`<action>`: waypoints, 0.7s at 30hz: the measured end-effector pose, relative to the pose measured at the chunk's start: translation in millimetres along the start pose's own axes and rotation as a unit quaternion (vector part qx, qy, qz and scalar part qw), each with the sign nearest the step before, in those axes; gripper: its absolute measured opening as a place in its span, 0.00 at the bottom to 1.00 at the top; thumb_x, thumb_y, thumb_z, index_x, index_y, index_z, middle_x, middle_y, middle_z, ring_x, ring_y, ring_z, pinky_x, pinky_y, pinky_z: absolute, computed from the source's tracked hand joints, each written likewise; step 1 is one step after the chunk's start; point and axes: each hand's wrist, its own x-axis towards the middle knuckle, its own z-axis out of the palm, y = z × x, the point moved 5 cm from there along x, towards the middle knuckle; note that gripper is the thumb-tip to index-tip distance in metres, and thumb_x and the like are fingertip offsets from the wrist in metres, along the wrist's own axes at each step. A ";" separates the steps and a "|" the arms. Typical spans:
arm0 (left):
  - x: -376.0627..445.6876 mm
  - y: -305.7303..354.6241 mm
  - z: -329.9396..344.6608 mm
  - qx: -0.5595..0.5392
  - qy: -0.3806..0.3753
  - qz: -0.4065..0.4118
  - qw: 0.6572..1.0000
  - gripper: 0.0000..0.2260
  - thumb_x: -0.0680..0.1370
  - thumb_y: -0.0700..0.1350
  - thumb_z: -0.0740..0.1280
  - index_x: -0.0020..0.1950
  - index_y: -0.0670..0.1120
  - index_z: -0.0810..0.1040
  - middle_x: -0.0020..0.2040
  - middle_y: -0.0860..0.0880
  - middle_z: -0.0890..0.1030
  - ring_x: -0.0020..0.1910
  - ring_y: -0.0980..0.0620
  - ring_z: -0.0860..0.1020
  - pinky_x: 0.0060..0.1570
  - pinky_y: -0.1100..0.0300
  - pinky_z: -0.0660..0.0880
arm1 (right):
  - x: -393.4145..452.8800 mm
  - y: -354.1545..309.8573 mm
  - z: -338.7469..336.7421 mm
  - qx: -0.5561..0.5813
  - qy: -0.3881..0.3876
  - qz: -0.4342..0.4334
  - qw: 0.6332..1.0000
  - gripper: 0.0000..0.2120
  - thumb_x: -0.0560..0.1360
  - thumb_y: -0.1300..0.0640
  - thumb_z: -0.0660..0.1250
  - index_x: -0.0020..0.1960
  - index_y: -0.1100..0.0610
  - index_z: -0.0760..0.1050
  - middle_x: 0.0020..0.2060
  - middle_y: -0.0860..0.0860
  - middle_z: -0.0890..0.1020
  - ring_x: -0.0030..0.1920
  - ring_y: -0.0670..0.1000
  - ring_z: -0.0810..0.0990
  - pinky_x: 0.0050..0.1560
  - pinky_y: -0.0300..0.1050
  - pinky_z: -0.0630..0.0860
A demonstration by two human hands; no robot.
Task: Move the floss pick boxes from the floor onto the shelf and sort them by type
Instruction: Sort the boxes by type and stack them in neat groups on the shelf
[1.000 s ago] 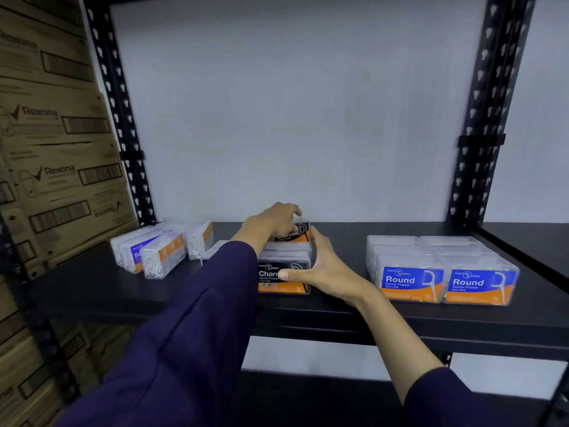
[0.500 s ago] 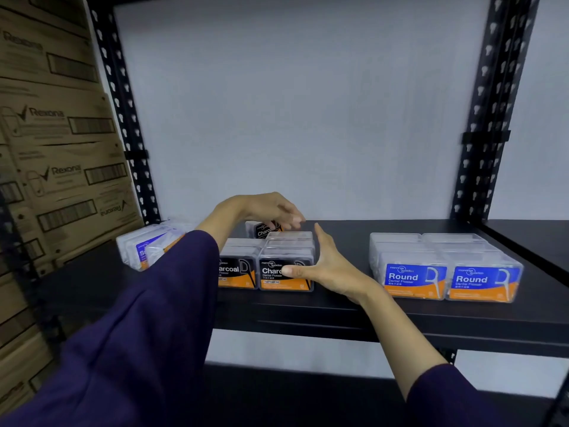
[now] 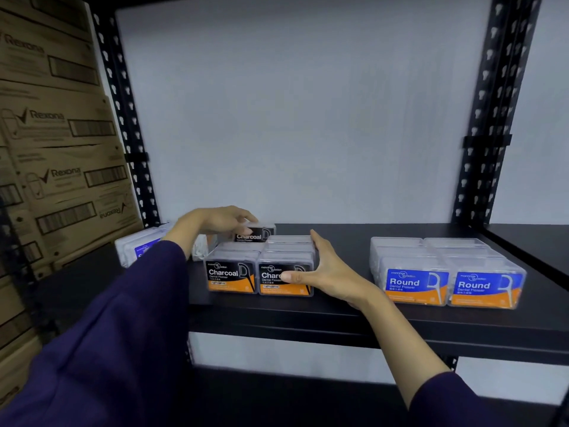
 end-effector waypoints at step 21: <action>-84.9 -45.4 59.7 -0.413 0.073 0.095 0.903 0.44 0.66 0.74 0.63 0.75 0.50 0.62 0.68 0.54 0.72 0.66 0.58 0.71 0.70 0.57 0.63 | -1.7 -1.0 1.0 -0.007 -0.005 -0.009 1.000 0.53 0.66 0.50 0.78 0.78 0.56 0.46 0.72 0.48 0.60 0.70 0.47 0.63 0.67 0.37 0.61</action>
